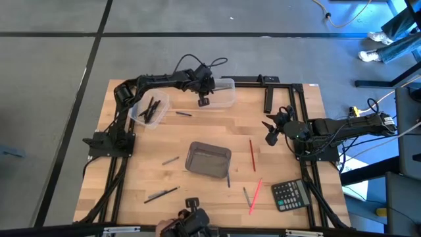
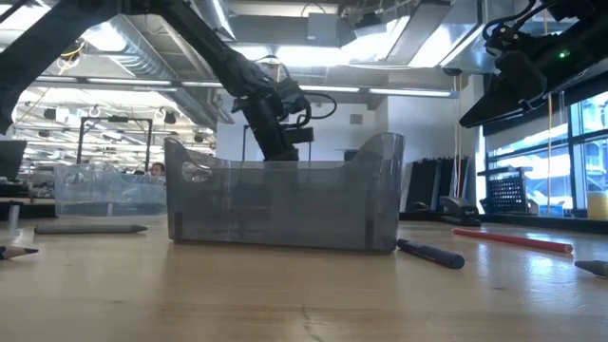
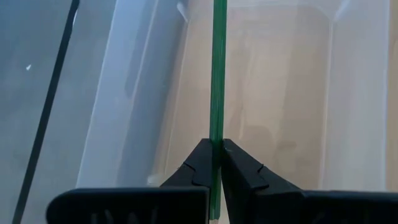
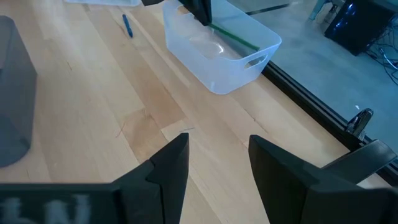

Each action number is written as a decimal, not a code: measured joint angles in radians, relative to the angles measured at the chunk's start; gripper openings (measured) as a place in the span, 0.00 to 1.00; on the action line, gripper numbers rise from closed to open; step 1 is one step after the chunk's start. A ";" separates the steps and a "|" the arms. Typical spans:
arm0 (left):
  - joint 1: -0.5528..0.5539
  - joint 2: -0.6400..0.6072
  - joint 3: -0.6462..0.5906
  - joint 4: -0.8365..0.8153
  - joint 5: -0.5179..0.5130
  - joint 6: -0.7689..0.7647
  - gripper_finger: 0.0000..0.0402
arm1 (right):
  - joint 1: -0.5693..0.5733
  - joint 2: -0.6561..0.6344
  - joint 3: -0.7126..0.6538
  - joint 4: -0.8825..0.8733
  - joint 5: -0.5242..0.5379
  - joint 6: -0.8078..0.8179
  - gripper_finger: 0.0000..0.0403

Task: Sort crayons/erasers/pens/pencils in bins
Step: Put the green pencil into the right transparent bin, then put the dark blue pencil into the right transparent bin

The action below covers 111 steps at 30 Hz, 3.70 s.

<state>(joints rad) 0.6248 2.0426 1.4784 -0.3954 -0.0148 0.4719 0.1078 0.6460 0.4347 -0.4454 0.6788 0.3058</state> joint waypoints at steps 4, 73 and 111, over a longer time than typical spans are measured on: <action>0.010 0.000 0.000 0.002 -0.001 -0.019 0.03 | 0.000 0.000 0.000 0.000 0.000 0.000 0.42; -0.699 -0.427 0.062 -0.763 -0.417 -0.836 0.18 | 0.000 -0.001 0.022 -0.042 -0.046 0.088 0.42; -1.306 -0.293 -0.455 -0.205 -0.137 -1.665 0.18 | 0.000 0.000 0.021 0.044 -0.053 0.100 0.42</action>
<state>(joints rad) -0.6809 1.7492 1.0233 -0.6009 -0.1519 -1.1933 0.1081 0.6456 0.4561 -0.4010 0.6262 0.4061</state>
